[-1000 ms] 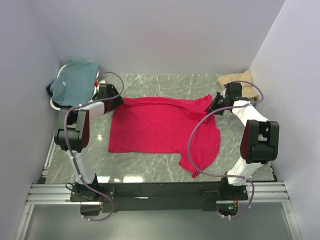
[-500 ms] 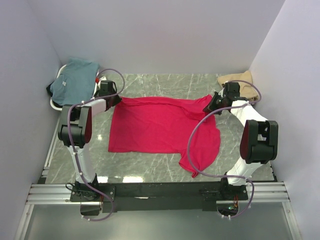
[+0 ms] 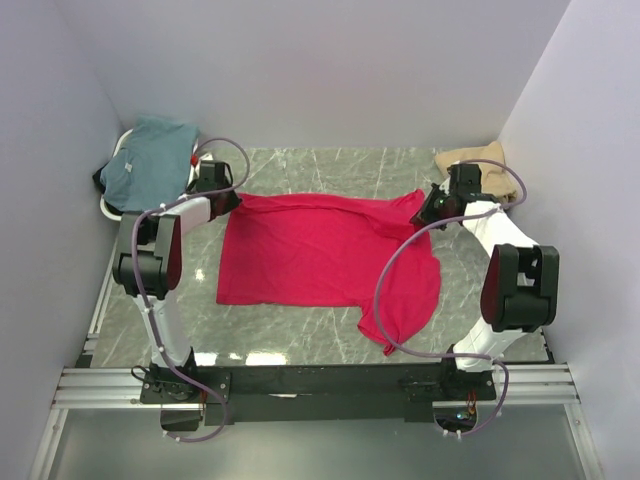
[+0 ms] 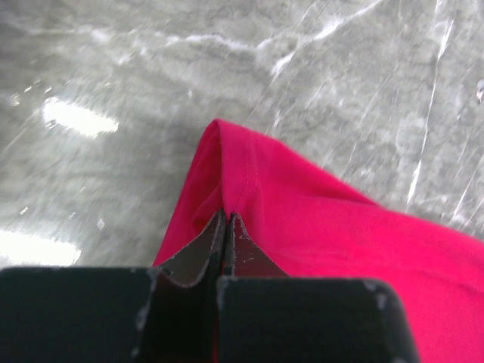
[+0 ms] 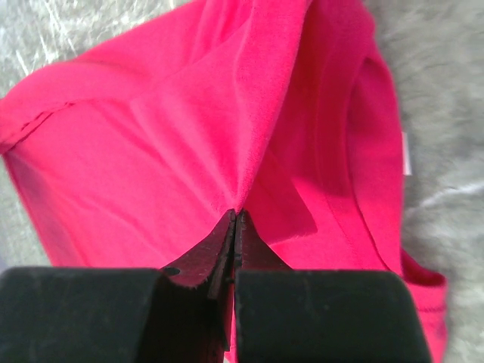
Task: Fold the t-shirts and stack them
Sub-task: Fold the tshirt
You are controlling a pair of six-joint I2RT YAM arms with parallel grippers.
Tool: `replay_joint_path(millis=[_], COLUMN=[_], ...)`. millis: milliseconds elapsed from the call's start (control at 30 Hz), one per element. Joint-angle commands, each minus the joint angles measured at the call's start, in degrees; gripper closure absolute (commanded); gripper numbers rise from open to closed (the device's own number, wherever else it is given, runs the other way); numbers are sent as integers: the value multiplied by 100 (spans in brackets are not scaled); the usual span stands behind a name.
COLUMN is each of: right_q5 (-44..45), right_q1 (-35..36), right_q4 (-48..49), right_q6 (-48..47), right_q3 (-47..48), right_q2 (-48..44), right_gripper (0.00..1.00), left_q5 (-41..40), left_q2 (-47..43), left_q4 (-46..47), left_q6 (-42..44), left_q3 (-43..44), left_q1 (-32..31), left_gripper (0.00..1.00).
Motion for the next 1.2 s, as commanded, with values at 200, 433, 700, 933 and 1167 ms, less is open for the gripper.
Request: replay_joint_path(millis=[200,433,700,933,1167], right_q5=[922,1194,1098,1089,1195], right_q1=[22,-5,-5,4,13], right_q4=[-349,-533,-560,-586,-595], right_q6=[-165,-279,-349,-341,-332], right_q3=[181,322,225,15,23], right_q2=[-570,-465,-316,-280,-149], right_gripper=[100,100,100,100,100], left_q5=[-109,-91,172,199,-30], left_q2=[-763,-552,-473,-482,-421], left_q4=[-926,-1339,-1277,-1436,-1655], left_q6=[399,514,479,338,224], left_q3=[389,670,494,310,204], left_q1=[276,356,347,215,66], left_gripper=[99,99,99,99,70])
